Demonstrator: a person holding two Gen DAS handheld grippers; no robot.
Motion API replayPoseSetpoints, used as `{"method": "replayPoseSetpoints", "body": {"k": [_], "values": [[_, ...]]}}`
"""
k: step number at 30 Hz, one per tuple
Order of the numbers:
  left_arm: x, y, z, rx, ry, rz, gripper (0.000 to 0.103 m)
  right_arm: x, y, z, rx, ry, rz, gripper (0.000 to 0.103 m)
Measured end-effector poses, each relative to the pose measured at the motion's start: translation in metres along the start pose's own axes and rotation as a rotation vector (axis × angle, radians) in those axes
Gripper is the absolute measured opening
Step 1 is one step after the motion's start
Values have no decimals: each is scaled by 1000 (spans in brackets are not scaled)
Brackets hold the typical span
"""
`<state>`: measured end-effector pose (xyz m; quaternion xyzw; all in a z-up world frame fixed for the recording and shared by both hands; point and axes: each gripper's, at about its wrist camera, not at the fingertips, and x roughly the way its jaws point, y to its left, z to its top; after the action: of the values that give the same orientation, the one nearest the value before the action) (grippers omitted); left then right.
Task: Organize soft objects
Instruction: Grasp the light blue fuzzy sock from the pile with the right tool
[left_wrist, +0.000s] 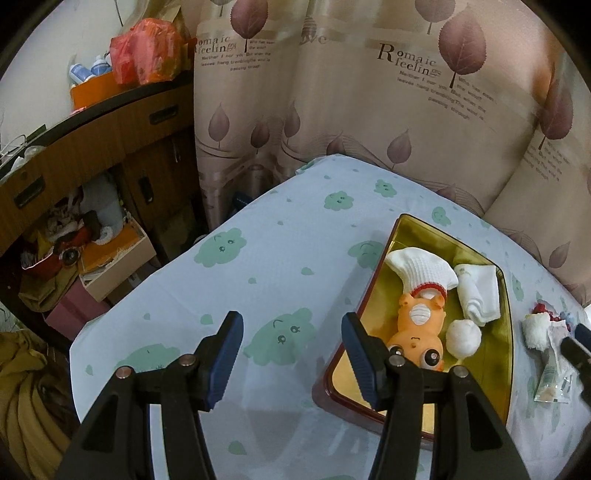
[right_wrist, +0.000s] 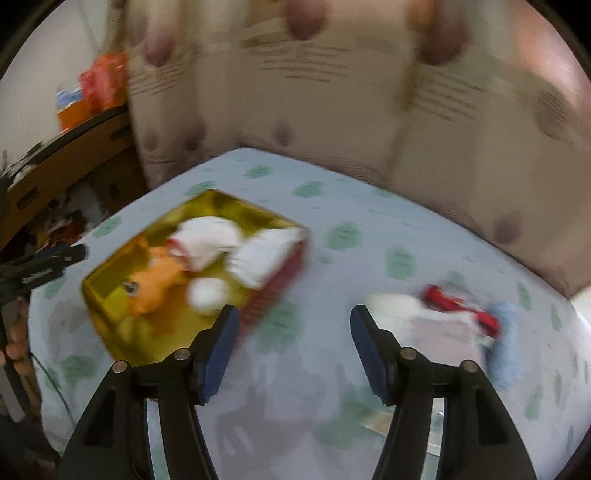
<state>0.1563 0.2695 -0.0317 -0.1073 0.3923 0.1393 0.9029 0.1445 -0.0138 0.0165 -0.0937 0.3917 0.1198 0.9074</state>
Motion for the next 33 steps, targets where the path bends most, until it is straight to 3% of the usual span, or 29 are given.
{"method": "replayPoseSetpoints", "body": {"k": [9, 16, 23, 33], "values": [[-1, -7, -2, 41, -19, 14, 57, -18, -120, -28, 192, 10, -174, 60], [-2, -19, -7, 110, -43, 11, 57, 0, -180, -53, 251, 70, -236, 60], [-13, -31, -11, 166, -105, -68, 58, 35, -218, -66, 304, 131, -228, 60], [-24, -55, -17, 228, -109, -107, 58, 79, -237, -62, 310, 152, -210, 59]]}}
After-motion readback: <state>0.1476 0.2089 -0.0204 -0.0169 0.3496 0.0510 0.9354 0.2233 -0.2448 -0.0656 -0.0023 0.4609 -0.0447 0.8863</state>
